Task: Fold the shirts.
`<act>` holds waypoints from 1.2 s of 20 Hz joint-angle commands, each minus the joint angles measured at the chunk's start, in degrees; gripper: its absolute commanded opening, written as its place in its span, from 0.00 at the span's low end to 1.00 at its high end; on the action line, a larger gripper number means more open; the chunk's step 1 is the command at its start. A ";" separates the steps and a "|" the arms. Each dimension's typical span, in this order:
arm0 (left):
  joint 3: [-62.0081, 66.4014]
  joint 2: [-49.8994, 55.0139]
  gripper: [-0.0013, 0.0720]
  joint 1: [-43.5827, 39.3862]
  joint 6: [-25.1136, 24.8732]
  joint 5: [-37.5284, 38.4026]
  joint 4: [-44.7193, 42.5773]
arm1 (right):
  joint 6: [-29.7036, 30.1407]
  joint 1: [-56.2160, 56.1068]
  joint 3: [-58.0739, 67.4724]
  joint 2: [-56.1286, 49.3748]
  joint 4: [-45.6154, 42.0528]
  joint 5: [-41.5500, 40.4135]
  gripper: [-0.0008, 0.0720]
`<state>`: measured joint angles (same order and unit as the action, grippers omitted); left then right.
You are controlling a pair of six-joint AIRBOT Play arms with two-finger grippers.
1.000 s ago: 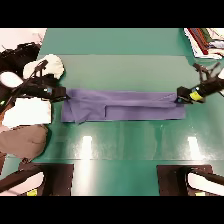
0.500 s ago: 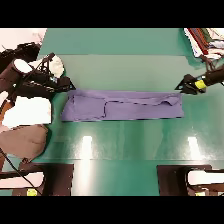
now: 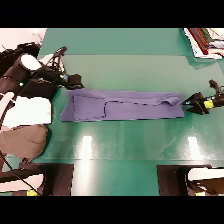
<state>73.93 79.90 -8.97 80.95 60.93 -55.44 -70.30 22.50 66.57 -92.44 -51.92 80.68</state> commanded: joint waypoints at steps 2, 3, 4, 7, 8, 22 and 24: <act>0.11 1.11 0.05 -8.57 4.28 -7.13 0.17 | 2.56 -2.93 0.98 -5.60 4.37 -0.83 0.82; 0.11 2.01 0.05 -10.25 4.81 -8.68 0.28 | 2.62 -4.35 1.84 -6.25 4.42 -1.46 0.74; 0.11 3.04 0.05 -11.78 4.83 -9.86 0.48 | 2.93 -6.14 2.75 -6.73 4.37 -2.16 0.64; 1.31 7.76 0.05 -15.41 6.12 -11.28 1.05 | 5.84 -9.68 5.29 -6.75 4.26 -1.97 0.13; 2.25 9.70 0.05 -16.37 6.12 -11.30 1.44 | 5.90 -10.23 6.34 -6.73 4.35 -0.85 0.03; 15.41 26.88 0.05 -23.21 6.54 -14.25 6.91 | -3.43 -27.80 30.08 10.84 11.89 1.68 0.02; 15.41 27.28 0.05 -23.23 6.62 -13.77 6.14 | -4.37 -31.56 32.61 10.84 11.89 0.39 0.02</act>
<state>88.53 106.02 -31.68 87.48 47.57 -49.01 -72.73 -3.97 95.00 -82.28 -40.53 82.48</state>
